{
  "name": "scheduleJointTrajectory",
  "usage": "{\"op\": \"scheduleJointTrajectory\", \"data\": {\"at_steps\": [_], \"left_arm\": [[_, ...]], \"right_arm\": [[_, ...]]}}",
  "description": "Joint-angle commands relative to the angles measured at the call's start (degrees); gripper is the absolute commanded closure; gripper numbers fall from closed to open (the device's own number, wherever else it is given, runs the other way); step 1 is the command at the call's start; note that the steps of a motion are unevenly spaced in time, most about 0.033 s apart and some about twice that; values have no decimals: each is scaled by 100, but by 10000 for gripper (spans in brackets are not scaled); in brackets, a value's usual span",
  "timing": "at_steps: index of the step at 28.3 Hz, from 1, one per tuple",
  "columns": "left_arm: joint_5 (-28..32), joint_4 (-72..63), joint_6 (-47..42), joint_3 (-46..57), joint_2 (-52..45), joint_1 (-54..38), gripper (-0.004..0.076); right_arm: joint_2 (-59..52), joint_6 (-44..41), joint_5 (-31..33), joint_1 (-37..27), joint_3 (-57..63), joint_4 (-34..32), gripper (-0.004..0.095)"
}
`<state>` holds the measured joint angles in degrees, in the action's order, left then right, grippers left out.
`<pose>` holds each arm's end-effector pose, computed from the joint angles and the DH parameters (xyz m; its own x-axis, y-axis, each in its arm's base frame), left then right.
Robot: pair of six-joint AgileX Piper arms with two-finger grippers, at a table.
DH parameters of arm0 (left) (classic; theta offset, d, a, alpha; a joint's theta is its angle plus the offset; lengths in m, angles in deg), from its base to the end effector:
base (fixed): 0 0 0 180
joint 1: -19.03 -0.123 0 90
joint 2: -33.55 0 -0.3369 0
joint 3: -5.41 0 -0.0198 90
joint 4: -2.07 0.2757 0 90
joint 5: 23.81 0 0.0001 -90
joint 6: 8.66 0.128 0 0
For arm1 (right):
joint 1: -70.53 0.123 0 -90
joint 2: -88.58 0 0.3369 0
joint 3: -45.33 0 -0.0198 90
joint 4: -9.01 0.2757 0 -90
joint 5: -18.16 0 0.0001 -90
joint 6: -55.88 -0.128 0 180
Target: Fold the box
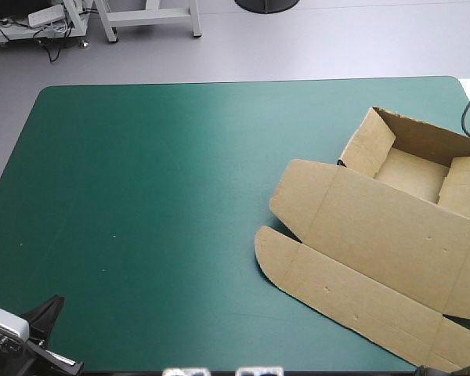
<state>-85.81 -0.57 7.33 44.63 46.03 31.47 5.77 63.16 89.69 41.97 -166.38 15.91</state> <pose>-0.0087 -0.0034 0.3308 -0.3151 0.3300 -0.8898 0.3432 0.9138 0.2174 0.3334 -0.1649 0.4968 -0.6747 0.2670 -0.6882 0.3481 0.9372 0.0223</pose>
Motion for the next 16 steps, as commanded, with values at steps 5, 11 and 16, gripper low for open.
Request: {"op": "scheduleJointTrajectory", "data": {"at_steps": [5, 11, 16], "left_arm": [[413, 48, -13, 482, 108, 12, 734], [570, -47, -151, 850, 108, 12, 734], [744, -47, -541, 897, 108, 12, 734]], "right_arm": [[-1998, 112, -146, -13, 933, 1473, 919], [-3562, 286, -361, 717, 2304, 1472, 920], [-4975, 379, -619, 1308, 3728, 1290, 920]]}}
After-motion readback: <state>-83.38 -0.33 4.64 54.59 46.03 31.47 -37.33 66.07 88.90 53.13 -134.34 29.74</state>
